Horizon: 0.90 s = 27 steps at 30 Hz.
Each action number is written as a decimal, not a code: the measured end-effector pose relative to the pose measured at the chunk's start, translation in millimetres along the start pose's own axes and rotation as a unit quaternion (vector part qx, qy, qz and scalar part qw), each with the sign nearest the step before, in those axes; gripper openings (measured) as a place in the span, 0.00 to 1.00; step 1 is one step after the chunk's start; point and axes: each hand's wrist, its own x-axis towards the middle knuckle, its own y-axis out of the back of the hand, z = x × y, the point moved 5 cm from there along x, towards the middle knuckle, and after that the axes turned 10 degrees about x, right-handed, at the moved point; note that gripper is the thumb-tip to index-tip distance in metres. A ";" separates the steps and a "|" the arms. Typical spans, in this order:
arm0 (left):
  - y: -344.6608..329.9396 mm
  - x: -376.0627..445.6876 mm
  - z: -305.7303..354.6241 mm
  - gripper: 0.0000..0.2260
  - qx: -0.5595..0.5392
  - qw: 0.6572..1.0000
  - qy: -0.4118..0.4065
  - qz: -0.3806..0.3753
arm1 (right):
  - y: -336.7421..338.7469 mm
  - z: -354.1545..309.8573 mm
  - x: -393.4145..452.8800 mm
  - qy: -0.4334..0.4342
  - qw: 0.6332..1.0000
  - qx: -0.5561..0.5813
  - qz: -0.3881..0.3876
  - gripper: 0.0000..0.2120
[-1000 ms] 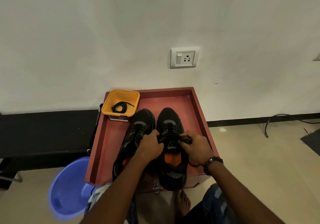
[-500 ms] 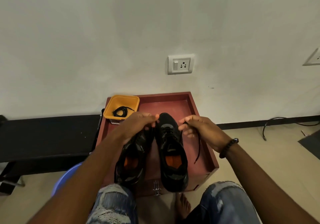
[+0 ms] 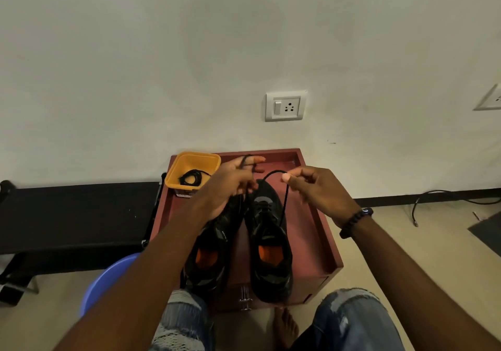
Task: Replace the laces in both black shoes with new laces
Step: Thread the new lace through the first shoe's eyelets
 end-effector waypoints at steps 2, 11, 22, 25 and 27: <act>-7.4 4.8 8.3 0.26 0.077 0.996 -0.025 -0.045 | -4.7 -10.9 8.0 0.016 1.000 -0.014 0.002 0.10; 3.5 12.8 39.3 0.13 0.102 0.990 -0.097 0.021 | 0.8 -48.0 27.7 0.060 0.996 0.070 0.004 0.09; 26.0 4.1 44.6 0.04 0.060 0.978 -0.132 0.150 | 18.4 -32.7 20.1 0.033 0.988 0.114 0.095 0.09; 16.7 7.8 42.3 0.04 0.137 0.978 -0.101 0.122 | 11.7 -33.3 21.8 0.036 0.990 0.105 0.089 0.09; 3.8 11.8 31.9 0.07 0.221 0.968 -0.076 0.090 | 4.1 -31.4 25.3 0.034 0.992 0.074 0.096 0.08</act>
